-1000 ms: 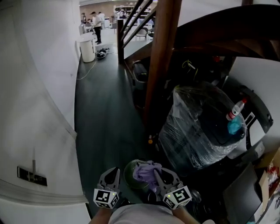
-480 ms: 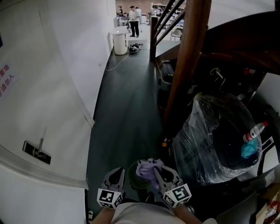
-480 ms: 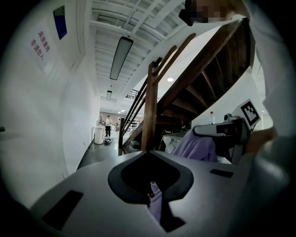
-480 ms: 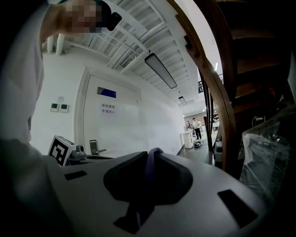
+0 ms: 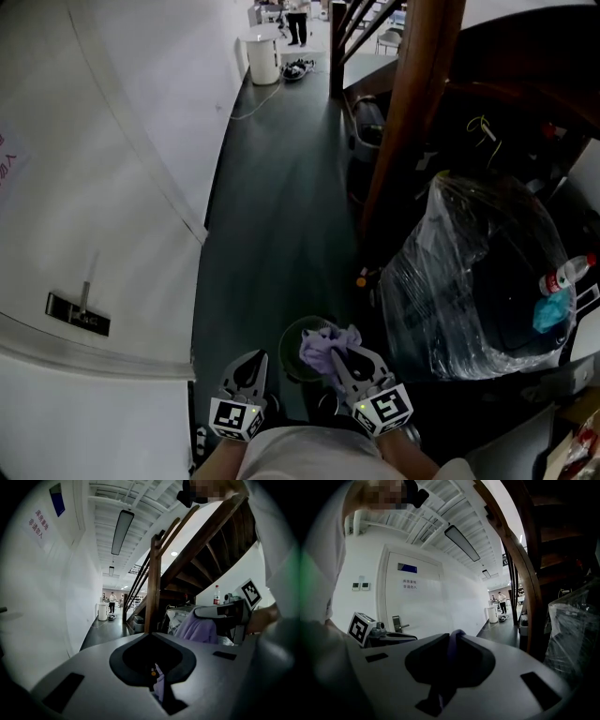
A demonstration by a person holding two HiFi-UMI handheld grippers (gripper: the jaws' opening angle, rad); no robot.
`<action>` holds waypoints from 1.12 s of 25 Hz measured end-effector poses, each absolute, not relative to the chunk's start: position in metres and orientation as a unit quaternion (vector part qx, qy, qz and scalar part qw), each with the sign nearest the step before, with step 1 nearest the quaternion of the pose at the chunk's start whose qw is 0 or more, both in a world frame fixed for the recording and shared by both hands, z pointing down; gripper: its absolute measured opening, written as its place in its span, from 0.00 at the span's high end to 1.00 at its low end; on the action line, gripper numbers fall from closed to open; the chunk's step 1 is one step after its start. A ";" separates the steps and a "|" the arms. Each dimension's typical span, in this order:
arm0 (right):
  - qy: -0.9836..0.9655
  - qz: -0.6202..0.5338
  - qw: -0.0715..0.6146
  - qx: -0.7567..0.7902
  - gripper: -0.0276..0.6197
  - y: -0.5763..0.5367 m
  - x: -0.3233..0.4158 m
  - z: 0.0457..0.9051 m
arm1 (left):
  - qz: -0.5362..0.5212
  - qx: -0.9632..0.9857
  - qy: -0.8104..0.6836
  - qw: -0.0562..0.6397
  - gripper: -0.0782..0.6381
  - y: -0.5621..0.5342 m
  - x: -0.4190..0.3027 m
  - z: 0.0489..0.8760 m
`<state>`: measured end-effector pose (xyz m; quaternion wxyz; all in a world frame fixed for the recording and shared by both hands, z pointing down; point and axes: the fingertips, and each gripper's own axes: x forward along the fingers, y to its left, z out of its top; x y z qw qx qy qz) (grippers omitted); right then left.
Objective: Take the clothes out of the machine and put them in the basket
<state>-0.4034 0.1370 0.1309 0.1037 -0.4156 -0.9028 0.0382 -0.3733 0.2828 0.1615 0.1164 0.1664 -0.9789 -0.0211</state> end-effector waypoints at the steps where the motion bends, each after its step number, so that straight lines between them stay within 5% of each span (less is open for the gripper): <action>1: -0.903 0.037 0.107 -0.414 0.90 0.139 -0.403 0.135 | -0.022 0.168 -0.978 0.122 0.86 0.285 -0.373 0.167; 28: -0.913 0.006 0.221 -0.343 0.90 0.160 -0.405 0.289 | -0.038 0.238 -0.942 0.234 0.86 0.315 -0.380 0.313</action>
